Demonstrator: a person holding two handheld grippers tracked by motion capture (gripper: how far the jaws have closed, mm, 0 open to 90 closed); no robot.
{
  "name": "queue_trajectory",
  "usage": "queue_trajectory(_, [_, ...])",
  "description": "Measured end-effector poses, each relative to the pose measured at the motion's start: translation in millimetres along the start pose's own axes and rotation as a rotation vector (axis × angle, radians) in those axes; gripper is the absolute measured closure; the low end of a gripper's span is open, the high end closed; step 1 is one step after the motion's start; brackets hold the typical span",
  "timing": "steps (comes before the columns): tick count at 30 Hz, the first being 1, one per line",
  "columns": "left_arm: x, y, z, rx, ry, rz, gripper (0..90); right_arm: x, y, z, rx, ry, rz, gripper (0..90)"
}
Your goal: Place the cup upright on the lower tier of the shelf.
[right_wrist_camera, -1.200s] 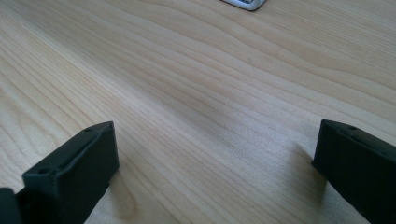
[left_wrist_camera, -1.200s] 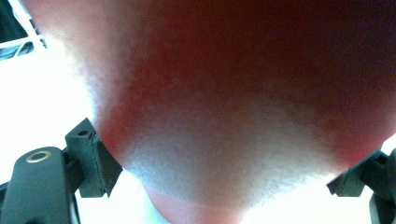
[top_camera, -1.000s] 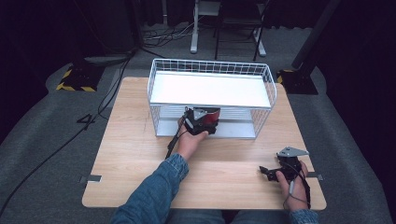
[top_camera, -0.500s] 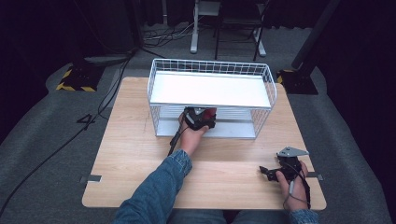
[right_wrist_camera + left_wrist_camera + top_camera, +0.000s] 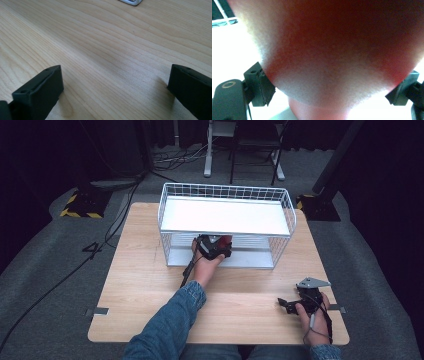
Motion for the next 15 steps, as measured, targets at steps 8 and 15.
queue_trajectory(8, [-0.2,0.7,1.9,-0.002,-0.005,0.008,13.0,-0.1,0.0,0.0,0.000,0.000,0.001,0.2])
queue_trajectory(15, [-1.2,4.0,6.6,0.000,0.006,0.010,13.0,0.0,0.0,0.0,0.000,0.000,0.000,0.2])
Point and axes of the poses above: each handheld gripper's, and its own axes: z roughly backward along the jaws, y roughly out of its underside, x roughly to its left, the point moved 3 cm from there along -z, roughly forward along the jaws, and after that the axes turned 13 degrees about -z, right-handed, at the moved point
